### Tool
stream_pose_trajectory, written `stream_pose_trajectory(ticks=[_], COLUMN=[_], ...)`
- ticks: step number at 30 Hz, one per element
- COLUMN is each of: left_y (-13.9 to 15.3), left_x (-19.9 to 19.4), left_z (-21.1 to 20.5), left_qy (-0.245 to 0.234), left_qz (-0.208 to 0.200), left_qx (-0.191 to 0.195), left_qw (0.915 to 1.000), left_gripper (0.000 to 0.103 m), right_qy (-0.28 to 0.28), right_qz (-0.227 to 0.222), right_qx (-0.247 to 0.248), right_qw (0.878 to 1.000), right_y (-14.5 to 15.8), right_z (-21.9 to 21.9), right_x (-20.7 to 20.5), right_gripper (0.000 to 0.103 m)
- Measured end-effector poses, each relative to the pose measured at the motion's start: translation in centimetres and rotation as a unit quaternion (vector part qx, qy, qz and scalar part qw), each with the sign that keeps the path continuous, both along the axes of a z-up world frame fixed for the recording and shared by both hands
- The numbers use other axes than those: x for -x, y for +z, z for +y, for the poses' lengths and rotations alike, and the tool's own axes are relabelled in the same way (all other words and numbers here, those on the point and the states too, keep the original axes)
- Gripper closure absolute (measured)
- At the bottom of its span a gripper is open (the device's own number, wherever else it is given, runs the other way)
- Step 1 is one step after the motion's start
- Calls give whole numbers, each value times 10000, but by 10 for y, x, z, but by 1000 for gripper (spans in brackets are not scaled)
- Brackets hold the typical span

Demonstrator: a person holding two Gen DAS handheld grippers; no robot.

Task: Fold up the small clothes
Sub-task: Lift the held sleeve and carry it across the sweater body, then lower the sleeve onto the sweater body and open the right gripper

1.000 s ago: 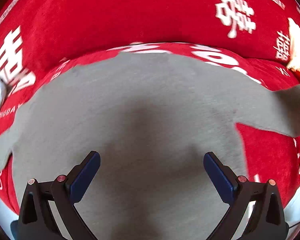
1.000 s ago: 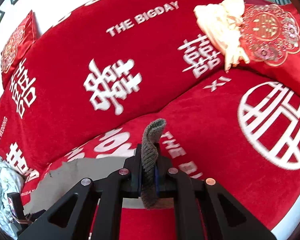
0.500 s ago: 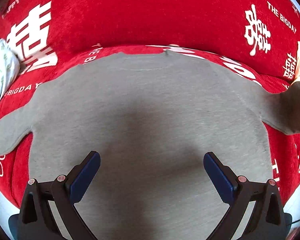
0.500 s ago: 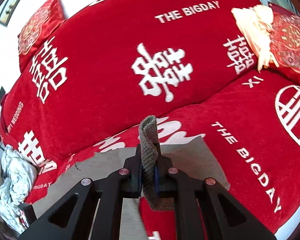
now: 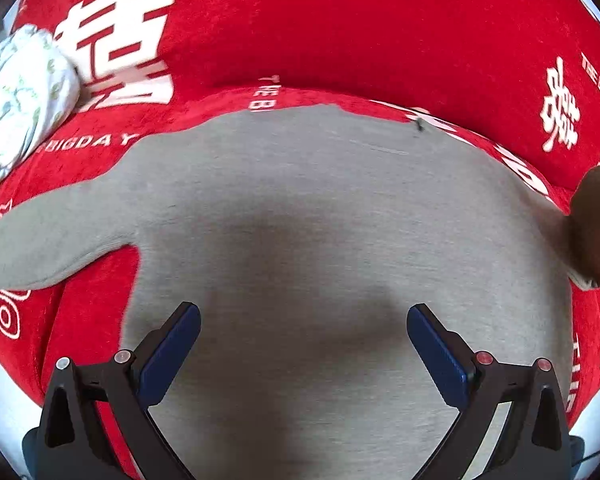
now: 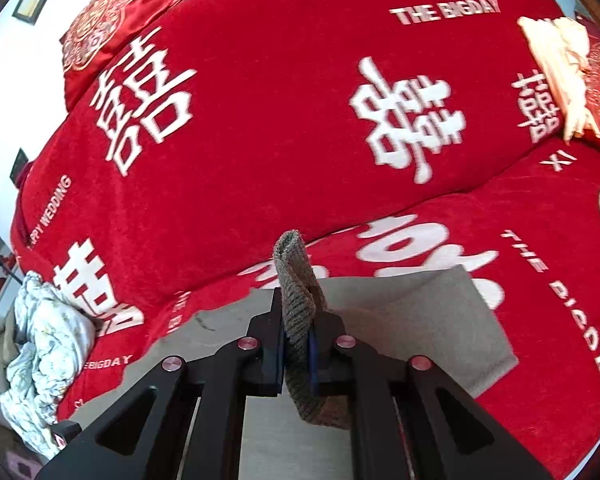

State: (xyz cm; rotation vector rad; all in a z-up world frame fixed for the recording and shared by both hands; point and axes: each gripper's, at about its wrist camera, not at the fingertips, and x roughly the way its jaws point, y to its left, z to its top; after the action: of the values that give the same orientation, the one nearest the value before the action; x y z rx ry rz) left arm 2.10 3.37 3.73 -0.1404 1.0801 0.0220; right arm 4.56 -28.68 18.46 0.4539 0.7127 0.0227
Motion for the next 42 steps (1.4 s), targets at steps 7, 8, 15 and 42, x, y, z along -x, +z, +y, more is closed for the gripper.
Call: stream_pose_trajectory(ticks=[7,8,15,42], left_y=[3,3,9,-3], left_x=[0,0,-2,12], left_z=[26,29,57,114], left_qy=[146,146,259,767], left_qz=[-23,-29,-56,48], left_qx=[98,81,102,258], left_qw=[9998,9999,9996,9967], left_gripper=[0,0,0,0], right_qy=[307,342,695,1811], right_qz=[-72,-67,49,1046], right_qx=[16,0,-130,368], right_qw=[9995,9994,9975,9772], right_y=[6,5,-11,-119], right_z=[58,64,121,280], right_x=[-20,-23,-37,-65], right_gripper=[94,94,94,93])
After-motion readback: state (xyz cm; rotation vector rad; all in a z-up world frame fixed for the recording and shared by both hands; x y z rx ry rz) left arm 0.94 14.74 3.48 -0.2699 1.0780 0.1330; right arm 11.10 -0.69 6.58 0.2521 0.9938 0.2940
